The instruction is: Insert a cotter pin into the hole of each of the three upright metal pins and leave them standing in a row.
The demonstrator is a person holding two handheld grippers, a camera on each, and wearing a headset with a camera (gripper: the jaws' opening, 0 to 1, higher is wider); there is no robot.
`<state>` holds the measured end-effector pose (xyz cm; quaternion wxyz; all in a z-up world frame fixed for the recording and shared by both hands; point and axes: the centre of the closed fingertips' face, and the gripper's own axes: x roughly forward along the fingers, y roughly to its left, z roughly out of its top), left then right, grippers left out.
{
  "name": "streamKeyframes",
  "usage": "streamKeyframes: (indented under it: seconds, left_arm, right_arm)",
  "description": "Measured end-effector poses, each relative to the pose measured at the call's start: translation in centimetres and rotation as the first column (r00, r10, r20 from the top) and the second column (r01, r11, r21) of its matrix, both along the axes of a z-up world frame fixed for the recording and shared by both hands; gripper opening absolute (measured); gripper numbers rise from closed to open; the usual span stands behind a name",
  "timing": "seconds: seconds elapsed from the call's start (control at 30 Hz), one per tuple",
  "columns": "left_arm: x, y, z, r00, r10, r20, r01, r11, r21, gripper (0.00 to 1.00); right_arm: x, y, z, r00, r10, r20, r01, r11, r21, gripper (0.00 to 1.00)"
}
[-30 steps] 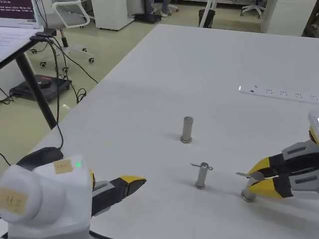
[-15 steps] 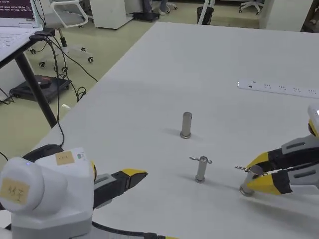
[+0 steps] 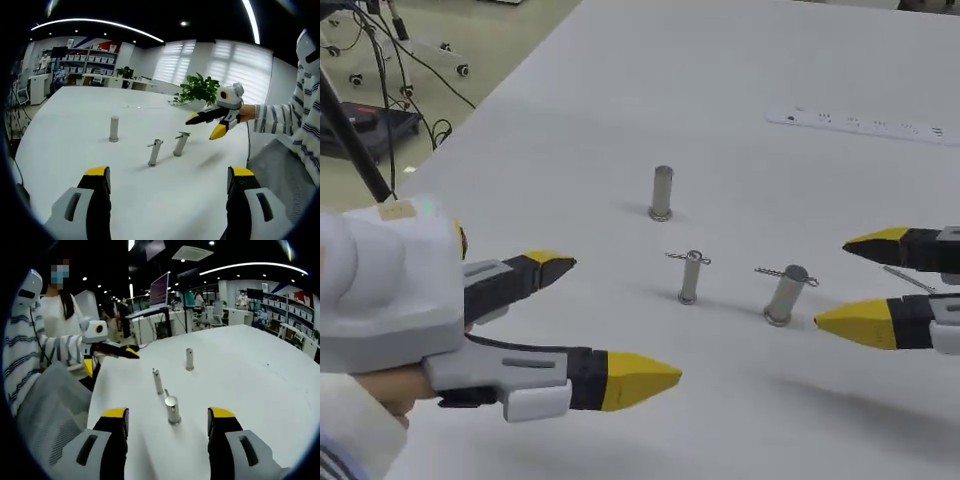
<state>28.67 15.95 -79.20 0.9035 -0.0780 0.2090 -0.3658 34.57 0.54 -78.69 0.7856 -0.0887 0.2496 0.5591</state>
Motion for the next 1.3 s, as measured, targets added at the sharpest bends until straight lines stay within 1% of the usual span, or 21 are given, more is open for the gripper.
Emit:
streamKeyframes:
  seconds: [0.07, 0.13, 0.2, 0.27, 0.3, 0.43, 0.53, 0.63, 0.73, 0.8, 0.83, 0.87, 0.9, 0.93, 0.97, 1.0, 1.03, 1.07, 1.17, 1.23, 1.3]
  left_arm:
    - [0.3, 0.2, 0.1, 1.000, -0.001, 0.004, 0.001, 1.000, 0.000, 0.97]
    - [0.4, 0.4, 0.1, 1.000, -0.003, 0.003, 0.003, 1.000, 0.006, 0.97]
    - [0.5, 0.7, 0.0, 1.000, 0.000, 0.006, 0.000, 1.000, 0.008, 0.97]
    - [0.6, 1.0, -0.2, 1.000, 0.007, -0.003, -0.007, 1.000, 0.007, 0.97]
    - [0.6, 1.1, -0.3, 1.000, 0.009, -0.006, -0.009, 1.000, 0.009, 0.98]
    - [0.8, 1.6, -0.4, 1.000, 0.025, -0.011, -0.025, 1.000, 0.007, 0.98]
    - [1.2, 2.0, -0.2, 0.999, 0.037, -0.005, -0.037, 0.999, 0.001, 0.98]
    - [1.8, 2.5, 0.1, 0.999, 0.049, 0.003, -0.049, 0.999, -0.003, 0.97]
    - [2.7, 3.1, 0.6, 0.998, 0.066, 0.014, -0.066, 0.998, -0.013, 0.97]
    - [3.5, 3.6, 1.0, 0.996, 0.083, 0.030, -0.083, 0.996, -0.013, 0.96]
    - [4.2, 3.9, 1.3, 0.995, 0.095, 0.040, -0.094, 0.995, -0.021, 0.95]
    - [4.3, 3.9, 1.4, 0.994, 0.098, 0.042, -0.097, 0.995, -0.024, 0.95]
    - [5.0, 4.2, 1.7, 0.993, 0.108, 0.047, -0.106, 0.994, -0.034, 0.94]
    - [5.5, 4.3, 2.0, 0.992, 0.115, 0.045, -0.113, 0.992, -0.052, 0.94]
    - [5.8, 4.3, 2.0, 0.993, 0.114, 0.039, -0.112, 0.992, -0.055, 0.94]
    - [6.2, 4.3, 2.0, 0.993, 0.114, 0.041, -0.112, 0.992, -0.051, 0.94]
    - [6.4, 4.3, 2.1, 0.992, 0.115, 0.045, -0.112, 0.993, -0.046, 0.94]
    - [6.9, 4.4, 2.0, 0.992, 0.113, 0.055, -0.112, 0.993, -0.025, 0.94]
    - [8.0, 4.4, 1.6, 0.991, 0.115, 0.062, -0.116, 0.993, 0.008, 0.91]
    - [8.7, 4.6, 1.2, 0.991, 0.115, 0.067, -0.118, 0.992, 0.043, 0.87]
    - [9.4, 4.5, 1.1, 0.990, 0.122, 0.070, -0.125, 0.991, 0.042, 0.85]
  right_arm:
    - [0.0, -0.5, 0.1, 1.000, -0.021, 0.011, 0.021, 1.000, -0.002, 0.70]
    - [-0.2, -1.1, 0.2, 0.998, -0.061, -0.008, 0.061, 0.998, 0.008, 0.72]
    - [-0.3, -1.4, 0.3, 0.997, -0.080, -0.015, 0.080, 0.997, 0.017, 0.77]
    - [-0.5, -1.8, 0.2, 0.994, -0.107, -0.025, 0.108, 0.994, 0.021, 0.81]
    - [-0.6, -2.1, 0.1, 0.992, -0.119, -0.038, 0.119, 0.993, 0.021, 0.82]
    - [-1.0, -2.4, 0.1, 0.987, -0.149, -0.062, 0.151, 0.988, 0.027, 0.90]
    - [-1.3, -2.7, -0.1, 0.983, -0.167, -0.071, 0.168, 0.986, 0.019, 0.98]
    - [-1.4, -2.8, -0.1, 0.981, -0.178, -0.077, 0.180, 0.984, 0.016, 1.00]
    - [-1.5, -3.0, 0.0, 0.979, -0.185, -0.081, 0.187, 0.982, 0.016, 1.00]
    - [-1.6, -3.2, 0.0, 0.978, -0.191, -0.079, 0.192, 0.981, 0.011, 1.00]
    - [-1.6, -3.2, 0.0, 0.978, -0.193, -0.077, 0.195, 0.981, 0.010, 1.00]
    - [-1.6, -3.3, 0.1, 0.978, -0.196, -0.076, 0.197, 0.980, 0.009, 1.00]
    - [-1.6, -3.5, 0.1, 0.976, -0.201, -0.078, 0.203, 0.979, 0.008, 1.00]
    - [-1.7, -3.6, 0.2, 0.976, -0.204, -0.078, 0.205, 0.979, 0.007, 1.00]
    - [-1.7, -3.7, 0.2, 0.975, -0.208, -0.078, 0.209, 0.978, 0.006, 1.00]
    - [-1.7, -3.8, 0.2, 0.974, -0.211, -0.078, 0.212, 0.977, 0.005, 1.00]
    - [-1.7, -3.9, 0.3, 0.972, -0.220, -0.081, 0.220, 0.975, 0.001, 1.00]
    - [-1.7, -4.0, 0.3, 0.972, -0.222, -0.081, 0.223, 0.975, -0.001, 1.00]
    - [-1.8, -4.3, 0.3, 0.968, -0.237, -0.081, 0.237, 0.972, -0.006, 1.00]
    - [-1.9, -4.5, 0.3, 0.967, -0.241, -0.081, 0.241, 0.970, -0.009, 1.00]
    - [-2.1, -4.6, 0.2, 0.965, -0.247, -0.084, 0.247, 0.969, -0.013, 1.00]
